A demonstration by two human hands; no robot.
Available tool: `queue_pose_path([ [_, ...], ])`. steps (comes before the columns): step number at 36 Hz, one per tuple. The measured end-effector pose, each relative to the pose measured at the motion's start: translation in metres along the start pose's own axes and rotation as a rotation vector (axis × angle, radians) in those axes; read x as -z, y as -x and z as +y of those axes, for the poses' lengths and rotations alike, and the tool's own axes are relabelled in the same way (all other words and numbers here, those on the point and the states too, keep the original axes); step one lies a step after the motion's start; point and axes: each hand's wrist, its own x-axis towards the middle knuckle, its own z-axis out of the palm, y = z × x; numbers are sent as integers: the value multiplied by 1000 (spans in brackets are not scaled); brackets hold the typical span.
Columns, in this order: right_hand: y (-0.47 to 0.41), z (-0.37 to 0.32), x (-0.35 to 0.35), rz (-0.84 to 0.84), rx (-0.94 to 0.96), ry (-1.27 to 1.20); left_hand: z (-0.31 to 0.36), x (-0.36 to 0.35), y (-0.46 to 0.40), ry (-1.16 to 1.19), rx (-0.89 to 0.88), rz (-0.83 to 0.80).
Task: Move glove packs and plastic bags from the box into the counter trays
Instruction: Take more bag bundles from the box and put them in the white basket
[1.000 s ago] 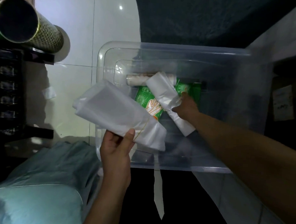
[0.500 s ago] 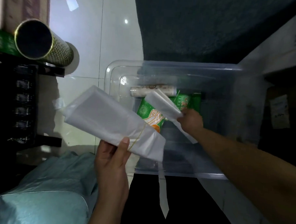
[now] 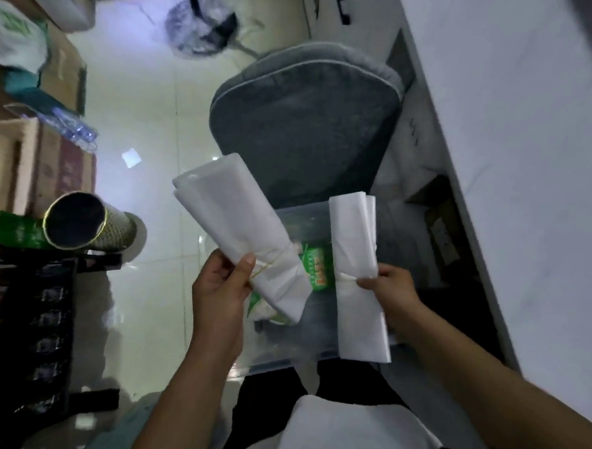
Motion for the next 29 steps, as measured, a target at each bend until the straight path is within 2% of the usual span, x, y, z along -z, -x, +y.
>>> queue_pose_path([
  [9, 152, 8, 56, 270, 164, -328, 24, -30, -3, -187, 112, -477],
  [17, 264, 46, 103, 606, 228, -679, 9, -107, 41, -285, 210, -892],
  [24, 335, 97, 158, 851, 263, -1039, -10, -175, 114, -375, 216, -1115],
  [29, 364, 143, 205, 945, 241, -1210, -20, -213, 162, -452, 215, -1192],
])
